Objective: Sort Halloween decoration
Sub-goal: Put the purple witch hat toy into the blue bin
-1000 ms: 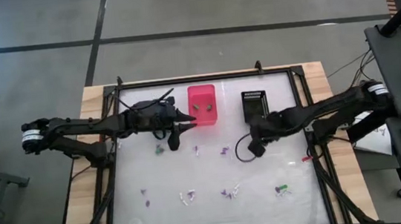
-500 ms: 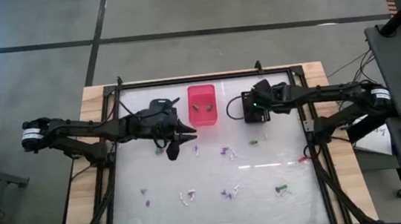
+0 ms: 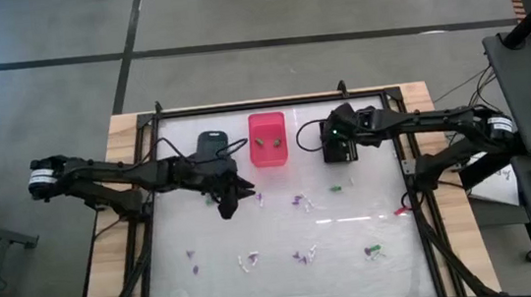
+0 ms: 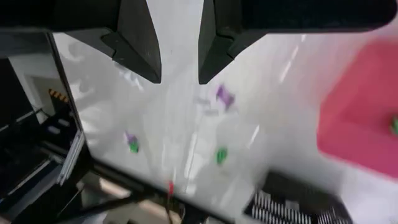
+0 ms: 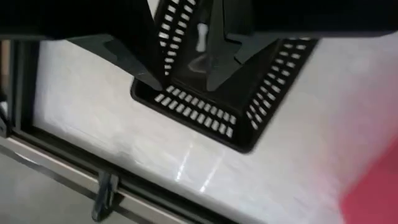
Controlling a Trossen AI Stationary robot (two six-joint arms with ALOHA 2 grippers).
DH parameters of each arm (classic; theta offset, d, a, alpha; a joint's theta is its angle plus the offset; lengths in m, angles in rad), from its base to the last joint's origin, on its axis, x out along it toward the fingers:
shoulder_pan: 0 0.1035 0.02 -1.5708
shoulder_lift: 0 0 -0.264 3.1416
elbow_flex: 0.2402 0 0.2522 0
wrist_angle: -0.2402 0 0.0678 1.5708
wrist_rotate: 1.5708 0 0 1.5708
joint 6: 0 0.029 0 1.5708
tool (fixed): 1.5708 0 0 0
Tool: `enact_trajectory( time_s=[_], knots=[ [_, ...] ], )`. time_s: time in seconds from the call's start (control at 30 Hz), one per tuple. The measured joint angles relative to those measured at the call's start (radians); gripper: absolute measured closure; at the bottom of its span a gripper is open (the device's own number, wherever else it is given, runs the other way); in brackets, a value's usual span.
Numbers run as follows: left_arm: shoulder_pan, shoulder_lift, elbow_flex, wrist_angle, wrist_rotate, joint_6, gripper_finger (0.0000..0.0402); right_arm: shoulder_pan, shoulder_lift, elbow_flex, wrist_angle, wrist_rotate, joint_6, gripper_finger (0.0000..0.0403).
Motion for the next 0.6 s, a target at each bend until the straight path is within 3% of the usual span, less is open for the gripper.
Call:
enact_trajectory(
  time_s=[0.17,0.47,0.6],
  knots=[
    [-0.043,0.000,0.000,-0.202,0.001,-0.109,0.0313,0.035,-0.028,0.004,0.041,-0.048,-0.001,0.0297],
    [-0.197,0.001,0.003,-0.618,0.046,-0.587,0.0314,0.145,-0.029,0.004,0.123,-0.054,-0.001,0.0309],
    [-0.298,0.011,0.003,-0.763,0.122,-0.681,0.0314,0.173,-0.029,0.004,0.162,-0.053,-0.003,0.0308]
  ],
)
